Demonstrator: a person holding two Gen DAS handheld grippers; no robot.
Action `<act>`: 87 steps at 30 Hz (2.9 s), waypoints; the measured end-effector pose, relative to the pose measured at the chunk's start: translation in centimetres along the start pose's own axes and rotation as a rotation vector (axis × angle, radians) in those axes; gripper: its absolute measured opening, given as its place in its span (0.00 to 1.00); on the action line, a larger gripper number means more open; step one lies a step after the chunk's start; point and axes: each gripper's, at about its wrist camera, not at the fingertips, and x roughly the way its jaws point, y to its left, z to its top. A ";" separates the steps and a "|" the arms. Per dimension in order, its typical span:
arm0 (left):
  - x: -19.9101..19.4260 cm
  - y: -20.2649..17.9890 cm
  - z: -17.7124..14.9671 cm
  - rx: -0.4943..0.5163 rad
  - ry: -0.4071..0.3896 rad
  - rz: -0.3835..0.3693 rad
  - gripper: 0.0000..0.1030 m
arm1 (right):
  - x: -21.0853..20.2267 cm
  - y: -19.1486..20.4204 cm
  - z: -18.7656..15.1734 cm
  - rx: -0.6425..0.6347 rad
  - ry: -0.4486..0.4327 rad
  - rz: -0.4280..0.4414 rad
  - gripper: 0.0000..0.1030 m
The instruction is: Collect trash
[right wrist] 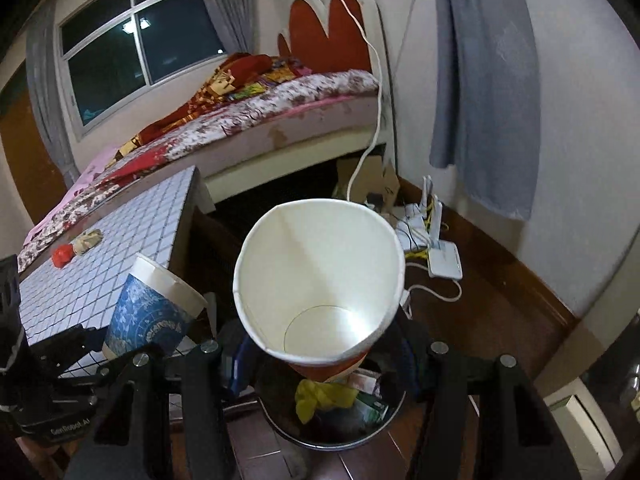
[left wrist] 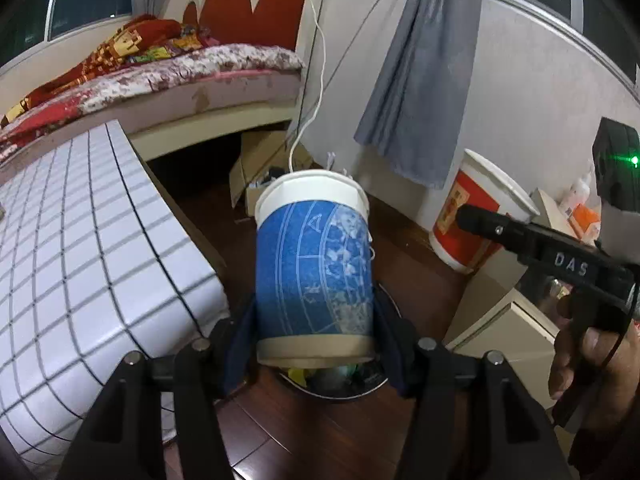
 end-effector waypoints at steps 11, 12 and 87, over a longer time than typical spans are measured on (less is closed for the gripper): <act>5.7 -1.4 -2.4 -0.061 0.110 -0.002 0.56 | 4.0 -3.8 -2.7 0.101 0.092 0.038 0.58; 6.1 -1.5 -2.6 -0.054 0.118 0.005 0.56 | 4.5 -3.9 -2.9 0.103 0.102 0.038 0.58; -0.8 3.2 -5.6 -0.139 0.089 0.265 0.99 | 3.4 4.3 -7.5 -0.097 0.160 -0.052 0.99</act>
